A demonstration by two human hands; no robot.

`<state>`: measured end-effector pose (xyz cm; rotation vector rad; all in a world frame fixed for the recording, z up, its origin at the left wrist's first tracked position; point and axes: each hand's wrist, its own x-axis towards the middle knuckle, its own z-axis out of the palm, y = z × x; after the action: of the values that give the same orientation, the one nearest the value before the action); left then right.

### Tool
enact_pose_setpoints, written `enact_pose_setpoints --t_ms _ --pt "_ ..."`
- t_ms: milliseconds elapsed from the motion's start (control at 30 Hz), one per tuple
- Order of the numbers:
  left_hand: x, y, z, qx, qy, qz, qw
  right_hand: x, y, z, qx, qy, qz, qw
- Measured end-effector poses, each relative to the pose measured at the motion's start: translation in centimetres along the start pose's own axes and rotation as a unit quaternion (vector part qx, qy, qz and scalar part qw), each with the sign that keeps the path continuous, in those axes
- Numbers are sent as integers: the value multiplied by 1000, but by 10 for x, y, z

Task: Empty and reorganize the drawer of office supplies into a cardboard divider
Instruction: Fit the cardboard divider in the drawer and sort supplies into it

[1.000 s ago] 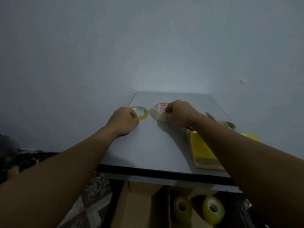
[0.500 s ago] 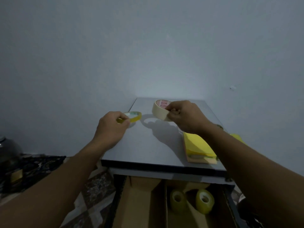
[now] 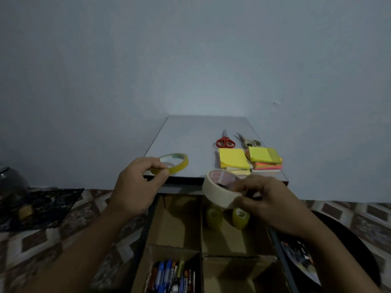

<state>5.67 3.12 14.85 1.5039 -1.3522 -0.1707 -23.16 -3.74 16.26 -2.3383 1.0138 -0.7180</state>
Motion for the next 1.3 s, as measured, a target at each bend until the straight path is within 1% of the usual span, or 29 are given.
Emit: enact_pose_setpoints --t_ms 167,333,500,600,700,767,867,933,1000,1100,1300 --pt "-35 -4 22 -11 -32 -2 999 -32 31 20 -65 -87 87 990" --pt "-60 -7 42 8 -66 2 998 -30 49 45 -124 -171 119 970" --pt "-74 -15 62 11 -103 -24 994 -19 60 66 -168 -206 145 953" --pt "-78 -19 72 29 -124 -25 992 -18 70 77 -190 -207 148 948" --pt "-81 -20 79 42 -149 -32 987 -19 80 80 -173 -182 159 955" --pt "-82 -20 85 54 -167 -32 984 -22 79 73 -139 -146 154 967" --pt "-80 -16 97 72 -197 -26 977 -32 77 58 -42 -21 154 987" --pt "-78 -11 106 84 -228 -20 970 -38 76 48 16 57 161 985" --pt "-75 -7 117 105 -262 -4 959 -43 76 40 50 98 169 979" --pt "-71 -7 134 148 -297 19 943 -48 75 35 80 117 174 975" --pt "-68 -10 149 205 -346 22 915 -51 80 34 95 112 186 972"
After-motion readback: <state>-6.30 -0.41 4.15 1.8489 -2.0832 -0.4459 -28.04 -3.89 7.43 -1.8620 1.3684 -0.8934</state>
